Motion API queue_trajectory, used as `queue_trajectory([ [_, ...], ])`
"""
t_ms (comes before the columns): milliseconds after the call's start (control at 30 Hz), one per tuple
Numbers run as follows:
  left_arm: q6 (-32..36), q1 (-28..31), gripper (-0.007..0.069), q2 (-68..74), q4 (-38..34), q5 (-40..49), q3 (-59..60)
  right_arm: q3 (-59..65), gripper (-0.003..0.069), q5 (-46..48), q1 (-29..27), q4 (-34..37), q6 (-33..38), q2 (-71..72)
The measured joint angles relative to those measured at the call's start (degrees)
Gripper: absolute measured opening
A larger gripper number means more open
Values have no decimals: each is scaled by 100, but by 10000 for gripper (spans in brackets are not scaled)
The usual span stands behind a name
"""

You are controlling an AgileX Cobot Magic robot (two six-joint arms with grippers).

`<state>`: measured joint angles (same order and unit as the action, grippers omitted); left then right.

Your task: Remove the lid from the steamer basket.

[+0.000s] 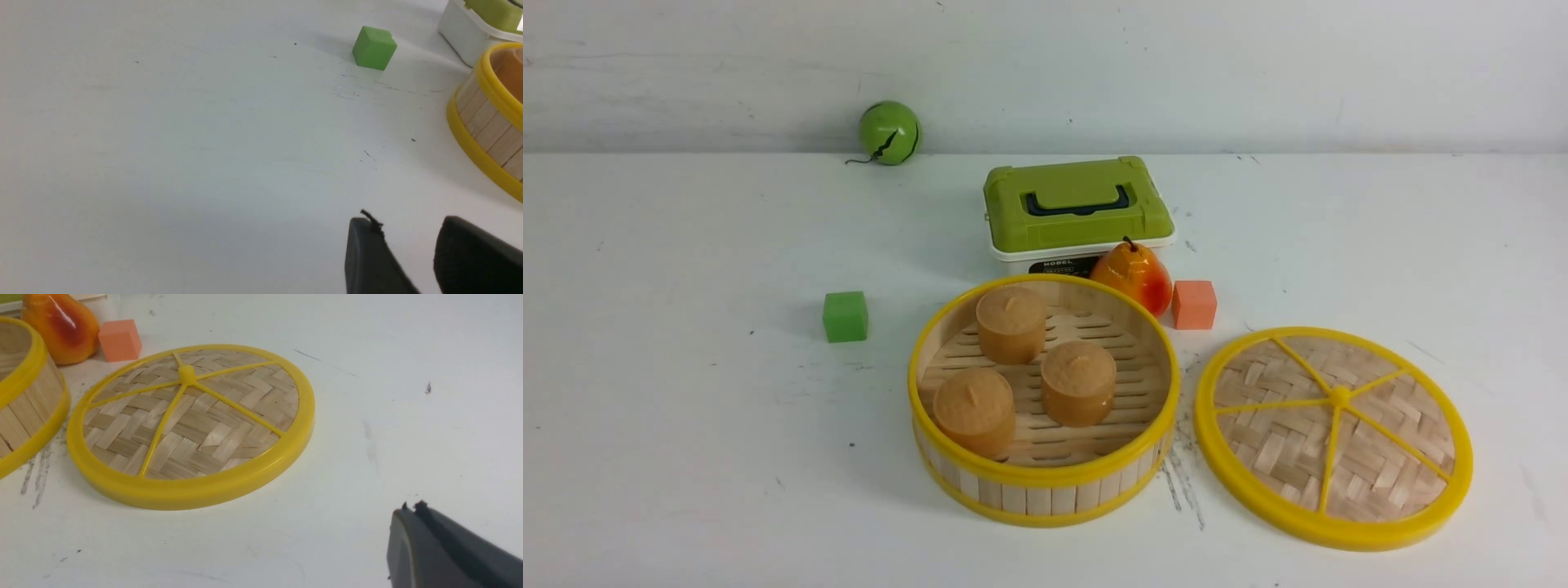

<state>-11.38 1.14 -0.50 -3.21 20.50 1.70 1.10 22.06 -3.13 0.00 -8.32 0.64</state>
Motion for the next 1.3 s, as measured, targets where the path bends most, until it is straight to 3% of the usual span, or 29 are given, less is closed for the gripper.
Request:
queue_trajectory([
  [1300,0,0,239,0,0,0,0,0,16,2,0,0,-5,0],
])
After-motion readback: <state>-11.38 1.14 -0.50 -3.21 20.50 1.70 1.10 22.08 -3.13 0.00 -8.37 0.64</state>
